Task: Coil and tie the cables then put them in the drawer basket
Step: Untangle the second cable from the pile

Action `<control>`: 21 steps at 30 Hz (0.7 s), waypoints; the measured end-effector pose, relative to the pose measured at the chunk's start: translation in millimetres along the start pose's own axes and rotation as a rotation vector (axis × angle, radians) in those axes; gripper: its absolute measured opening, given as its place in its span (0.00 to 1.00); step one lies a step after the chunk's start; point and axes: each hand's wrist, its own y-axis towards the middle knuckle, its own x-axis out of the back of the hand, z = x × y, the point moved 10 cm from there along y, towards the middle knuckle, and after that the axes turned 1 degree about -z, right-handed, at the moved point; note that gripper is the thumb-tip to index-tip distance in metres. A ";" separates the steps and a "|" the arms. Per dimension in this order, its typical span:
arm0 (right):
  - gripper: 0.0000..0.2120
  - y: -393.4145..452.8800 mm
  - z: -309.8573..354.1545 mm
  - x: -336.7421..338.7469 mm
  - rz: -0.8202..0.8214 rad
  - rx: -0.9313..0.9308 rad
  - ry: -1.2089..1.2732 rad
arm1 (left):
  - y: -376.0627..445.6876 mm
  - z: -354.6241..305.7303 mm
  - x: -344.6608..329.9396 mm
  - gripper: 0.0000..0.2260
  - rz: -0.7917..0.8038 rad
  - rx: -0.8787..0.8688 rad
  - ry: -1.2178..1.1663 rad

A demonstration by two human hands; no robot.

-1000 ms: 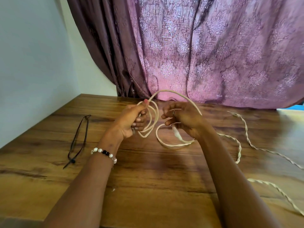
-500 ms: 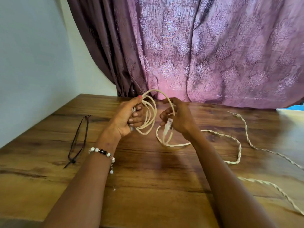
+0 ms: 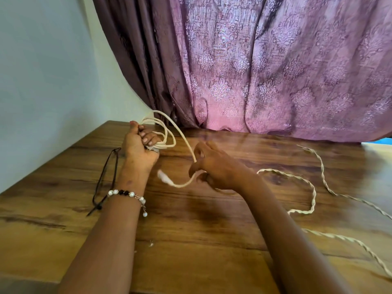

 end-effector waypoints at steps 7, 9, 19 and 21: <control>0.09 -3.6 20.4 59.7 -0.478 0.154 0.222 | 7.5 5.4 19.3 0.20 -0.170 -0.003 0.258; 0.05 -2.1 6.9 57.5 -0.450 0.011 0.573 | -6.2 20.6 -0.6 0.18 -0.098 0.010 0.338; 0.09 -28.9 -54.6 24.0 -0.641 -0.637 1.916 | -64.5 103.1 -53.5 0.16 0.397 0.180 1.041; 0.06 -33.3 -63.6 22.4 -0.708 -0.689 1.946 | -65.8 107.3 -52.2 0.18 0.446 0.208 1.162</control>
